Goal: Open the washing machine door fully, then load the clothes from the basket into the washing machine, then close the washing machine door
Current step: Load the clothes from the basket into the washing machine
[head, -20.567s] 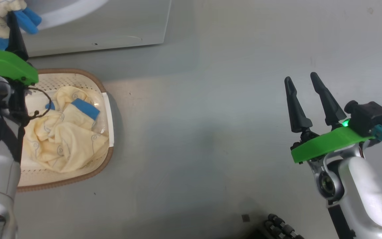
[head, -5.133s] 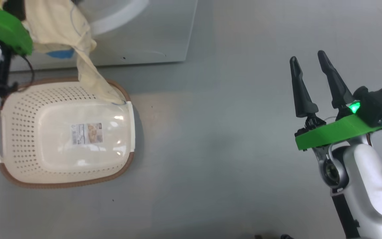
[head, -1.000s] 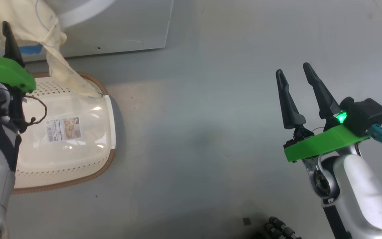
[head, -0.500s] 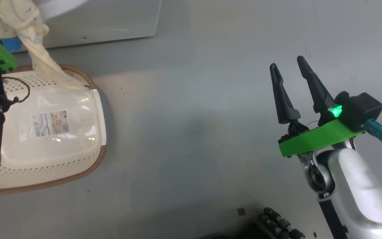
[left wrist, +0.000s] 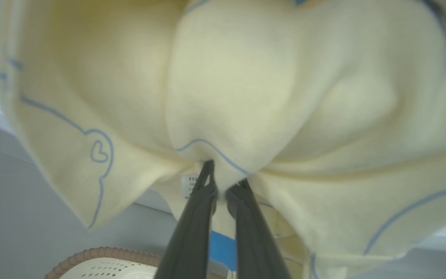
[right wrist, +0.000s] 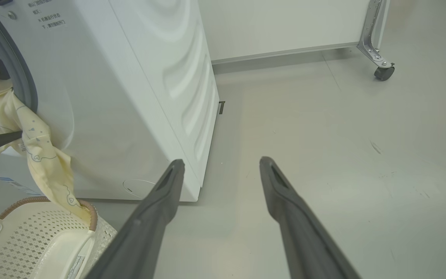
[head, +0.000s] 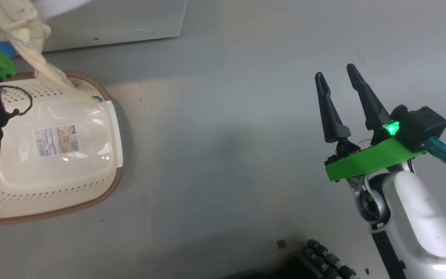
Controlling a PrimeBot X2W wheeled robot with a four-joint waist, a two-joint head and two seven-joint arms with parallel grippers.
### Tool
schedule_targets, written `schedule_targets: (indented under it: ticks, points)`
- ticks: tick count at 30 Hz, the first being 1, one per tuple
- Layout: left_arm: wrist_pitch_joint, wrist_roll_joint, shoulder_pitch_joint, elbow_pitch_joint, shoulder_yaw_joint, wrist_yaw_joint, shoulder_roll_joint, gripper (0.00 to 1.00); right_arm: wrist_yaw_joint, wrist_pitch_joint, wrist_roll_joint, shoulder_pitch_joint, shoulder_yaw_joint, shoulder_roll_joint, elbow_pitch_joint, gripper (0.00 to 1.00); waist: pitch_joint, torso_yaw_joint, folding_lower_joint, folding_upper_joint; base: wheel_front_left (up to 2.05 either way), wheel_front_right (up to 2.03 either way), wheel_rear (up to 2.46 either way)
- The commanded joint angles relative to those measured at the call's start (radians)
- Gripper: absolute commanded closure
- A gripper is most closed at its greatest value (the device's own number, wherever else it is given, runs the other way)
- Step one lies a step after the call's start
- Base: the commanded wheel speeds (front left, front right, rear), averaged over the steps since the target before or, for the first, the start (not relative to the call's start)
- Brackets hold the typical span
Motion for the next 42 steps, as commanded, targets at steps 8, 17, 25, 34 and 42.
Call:
schedule_targets:
  ticks: [8, 17, 25, 34, 42]
  points:
    - [-0.039, 0.025, -0.006, -0.060, -0.001, -0.017, 0.061, 1.00, 0.010, -0.014, 0.006, 0.002, 0.013, 0.006, -0.010, 0.00, -0.044, 0.013, -0.0001, 0.0000, 0.00, 0.00, 0.00]
    - [-0.041, 0.083, 0.042, -0.262, 0.016, 0.009, 0.105, 1.00, 0.010, -0.017, 0.011, 0.007, 0.014, 0.010, -0.001, 0.00, -0.071, 0.019, -0.0001, 0.0000, 0.00, 0.00, 0.00]
    - [0.006, 0.133, -0.073, -0.336, -0.020, -0.009, 0.162, 1.00, 0.010, -0.019, 0.022, -0.004, 0.023, 0.015, -0.009, 0.00, -0.008, 0.000, -0.0001, 0.0000, 0.00, 0.00, 0.00]
    - [0.163, 0.184, -0.321, -0.395, -0.068, -0.078, 0.293, 1.00, 0.010, -0.020, 0.053, -0.031, 0.045, 0.021, -0.014, 0.00, 0.087, -0.051, -0.0001, 0.0000, 0.00, 0.00, 0.00]
    - [0.149, 0.244, -0.514, -0.399, -0.095, -0.081, 0.350, 1.00, 0.010, -0.020, 0.082, -0.054, 0.076, 0.024, -0.013, 0.00, 0.128, -0.090, -0.0001, 0.0000, 0.00, 0.00, 0.00]
